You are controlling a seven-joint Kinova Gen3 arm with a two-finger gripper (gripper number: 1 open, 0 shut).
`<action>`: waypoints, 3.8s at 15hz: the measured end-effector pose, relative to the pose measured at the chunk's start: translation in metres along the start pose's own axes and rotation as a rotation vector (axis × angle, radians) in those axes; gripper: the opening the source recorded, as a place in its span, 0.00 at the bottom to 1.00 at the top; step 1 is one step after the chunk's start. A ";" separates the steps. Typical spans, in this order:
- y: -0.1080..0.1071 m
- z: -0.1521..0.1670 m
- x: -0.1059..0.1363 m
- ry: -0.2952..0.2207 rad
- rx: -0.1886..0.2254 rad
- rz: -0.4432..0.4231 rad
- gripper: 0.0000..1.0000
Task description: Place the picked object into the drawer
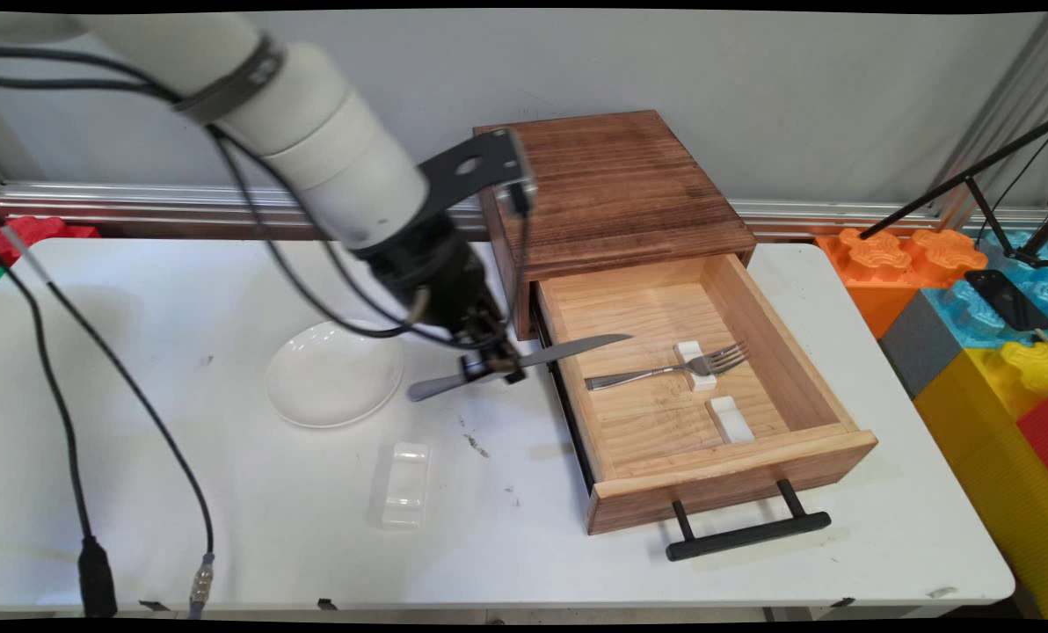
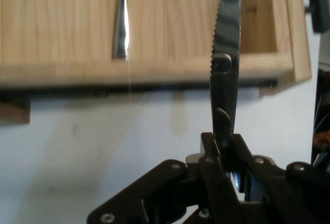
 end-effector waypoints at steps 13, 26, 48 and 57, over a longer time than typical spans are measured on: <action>0.005 0.055 0.104 0.072 -0.016 -0.022 0.00; 0.006 0.128 0.145 0.111 -0.004 -0.010 0.00; -0.003 0.217 0.130 0.098 -0.024 0.005 0.00; -0.008 0.217 0.126 0.088 -0.034 0.000 1.00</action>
